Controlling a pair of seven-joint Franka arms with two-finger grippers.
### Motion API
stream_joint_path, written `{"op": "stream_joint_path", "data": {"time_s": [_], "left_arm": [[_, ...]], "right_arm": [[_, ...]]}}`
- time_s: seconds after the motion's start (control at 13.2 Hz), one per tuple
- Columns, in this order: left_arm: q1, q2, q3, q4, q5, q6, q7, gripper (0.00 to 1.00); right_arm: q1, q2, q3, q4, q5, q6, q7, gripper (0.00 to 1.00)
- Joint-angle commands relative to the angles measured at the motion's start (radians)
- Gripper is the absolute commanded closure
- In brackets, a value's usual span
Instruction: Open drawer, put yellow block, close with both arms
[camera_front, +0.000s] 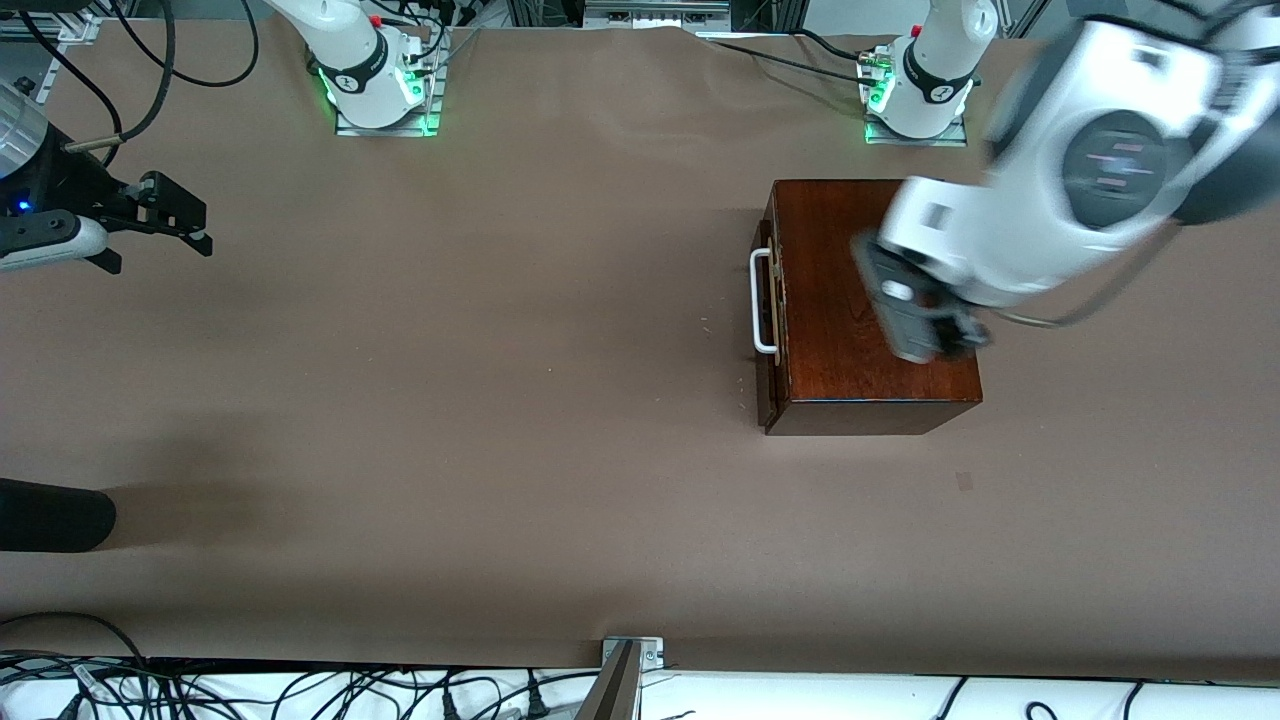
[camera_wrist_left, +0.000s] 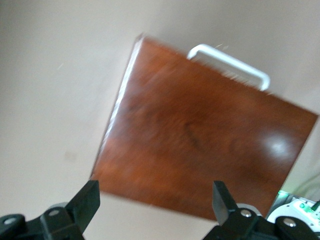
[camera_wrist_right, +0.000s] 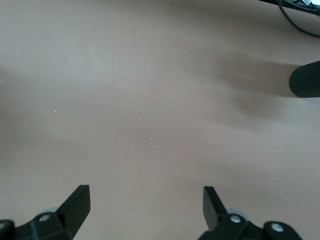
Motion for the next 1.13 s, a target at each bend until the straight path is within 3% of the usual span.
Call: {"op": "stream_joint_path", "data": {"time_s": [0.0,0.15,0.45,0.75,1.06], "left_arm": [[0.006,-0.057,0.098,-0.037,0.0,0.155,-0.093,0.0],[0.009,-0.162,0.131,-0.179,-0.072,0.202,-0.297,0.0],[-0.015,-0.287,0.224,-0.325,-0.08,0.24,-0.809,0.0],[-0.015,-0.448,0.262,-0.517,-0.133,0.288,-0.844,0.0],[-0.019,-0.454,0.303,-0.529,-0.178,0.288,-0.777,0.0]], "right_arm": [[0.002,0.004,0.003,0.02,-0.018,-0.01,-0.003,0.0],[0.001,0.004,0.003,0.02,-0.018,-0.01,-0.003,0.0],[0.002,0.003,0.004,0.02,-0.016,-0.019,0.006,0.0],[0.002,0.003,0.004,0.02,-0.016,-0.019,0.006,0.0],[0.002,0.003,0.004,0.02,-0.016,-0.019,0.006,0.0]]}}
